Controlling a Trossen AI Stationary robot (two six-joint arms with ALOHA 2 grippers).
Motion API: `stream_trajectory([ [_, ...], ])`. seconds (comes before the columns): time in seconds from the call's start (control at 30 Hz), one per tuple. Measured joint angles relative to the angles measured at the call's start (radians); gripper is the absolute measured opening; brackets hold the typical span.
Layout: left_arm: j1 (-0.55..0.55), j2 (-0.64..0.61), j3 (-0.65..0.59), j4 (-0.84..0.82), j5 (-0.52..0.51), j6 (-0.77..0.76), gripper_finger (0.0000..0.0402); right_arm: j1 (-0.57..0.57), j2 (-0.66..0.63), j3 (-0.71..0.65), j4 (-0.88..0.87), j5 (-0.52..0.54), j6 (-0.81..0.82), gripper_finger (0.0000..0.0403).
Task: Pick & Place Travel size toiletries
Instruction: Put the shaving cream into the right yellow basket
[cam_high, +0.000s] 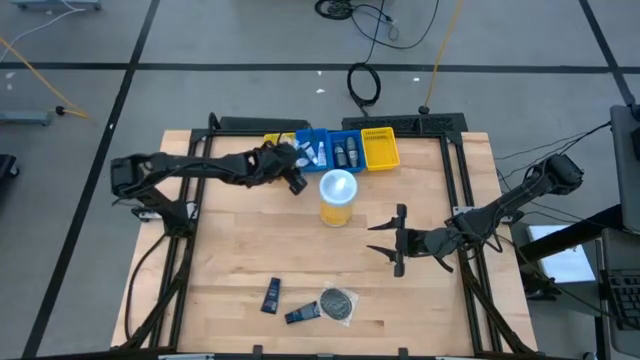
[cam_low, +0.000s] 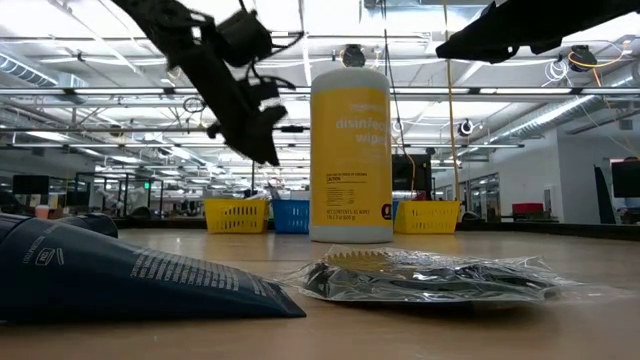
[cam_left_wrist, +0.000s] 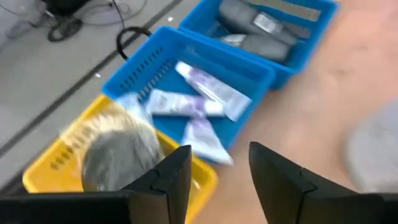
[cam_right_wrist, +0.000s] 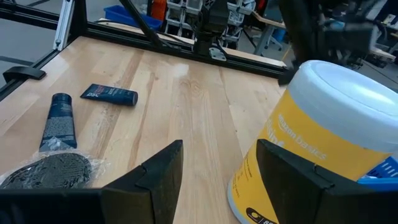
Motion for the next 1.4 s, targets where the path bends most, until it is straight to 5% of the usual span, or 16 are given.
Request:
stream_trajectory([
  [0.47,-0.267,-0.163,0.001,-0.246,0.32,-0.447,0.0147,0.0,0.0,0.0,0.0,0.0,0.0,0.0196],
  [1.03,-0.699,-0.153,0.001,-0.362,0.201,-1.025,0.0147,0.0,0.0,0.0,0.0,-0.002,0.0,0.0196],
  [1.4,-0.832,-0.037,0.0,-0.325,0.18,-1.252,0.0148,0.0,0.0,0.0,0.0,-0.002,-0.004,0.0196],
])
